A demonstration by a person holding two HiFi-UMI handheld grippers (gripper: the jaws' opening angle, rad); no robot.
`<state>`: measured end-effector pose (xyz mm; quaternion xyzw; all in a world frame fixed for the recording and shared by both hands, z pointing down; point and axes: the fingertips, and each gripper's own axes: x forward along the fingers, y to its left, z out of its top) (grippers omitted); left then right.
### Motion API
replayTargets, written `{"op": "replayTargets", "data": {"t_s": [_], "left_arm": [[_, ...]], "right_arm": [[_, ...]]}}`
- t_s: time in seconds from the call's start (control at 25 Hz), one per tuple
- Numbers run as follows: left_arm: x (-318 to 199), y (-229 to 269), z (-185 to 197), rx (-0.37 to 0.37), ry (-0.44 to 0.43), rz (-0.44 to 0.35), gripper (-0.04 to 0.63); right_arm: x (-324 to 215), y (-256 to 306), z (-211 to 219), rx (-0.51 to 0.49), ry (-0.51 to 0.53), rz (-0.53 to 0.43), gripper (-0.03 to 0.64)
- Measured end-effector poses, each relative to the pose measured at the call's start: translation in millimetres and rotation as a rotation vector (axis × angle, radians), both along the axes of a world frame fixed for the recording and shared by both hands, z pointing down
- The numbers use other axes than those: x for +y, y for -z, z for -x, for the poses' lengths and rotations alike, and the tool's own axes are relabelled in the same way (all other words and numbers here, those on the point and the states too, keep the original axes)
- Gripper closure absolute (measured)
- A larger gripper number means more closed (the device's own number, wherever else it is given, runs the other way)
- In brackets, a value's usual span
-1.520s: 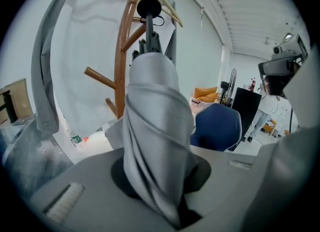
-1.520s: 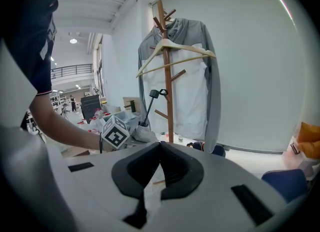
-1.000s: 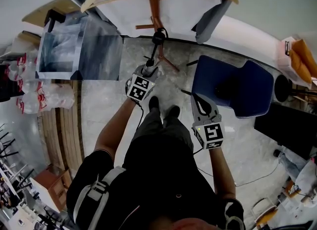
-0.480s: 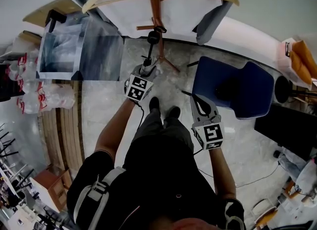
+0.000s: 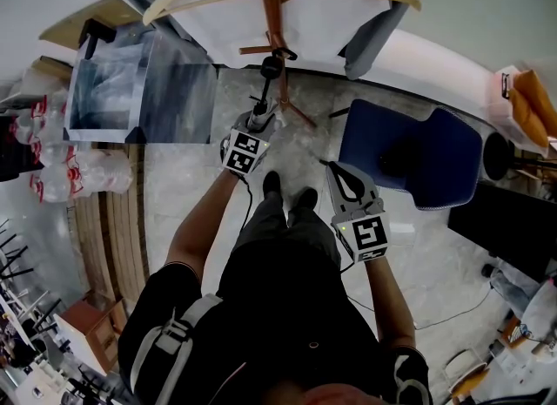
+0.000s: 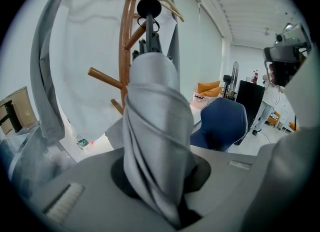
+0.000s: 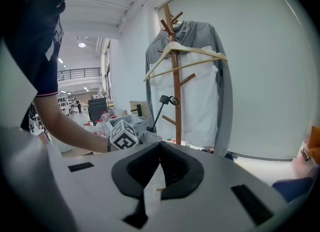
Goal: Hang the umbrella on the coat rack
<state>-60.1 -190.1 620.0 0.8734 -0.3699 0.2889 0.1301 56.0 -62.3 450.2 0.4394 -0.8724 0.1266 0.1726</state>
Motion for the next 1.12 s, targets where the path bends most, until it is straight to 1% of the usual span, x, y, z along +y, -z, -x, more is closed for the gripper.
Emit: {"op": "replayTargets", "data": {"t_s": [0.2,0.44,0.6,1.12], "left_arm": [[-8,-11,0,0.007,0.006,0.002,0.54],[-14,-26,0,0.009,0.0,0.01,0.54],[-19,-33,1,0.01,-0.007,-0.003,0.54],[-41,-49,1,0.041,0.024,-0.041,0.54]], "right_arm": [[-9,7,13,-0.007,0.032,-0.034,0.615],[-16,10,27,-0.005,0.071,-0.049,0.615],[-20,12,33,0.001,0.091,-0.061,0.615],[-28,4,42,0.006,0.105,-0.054,0.615]]}}
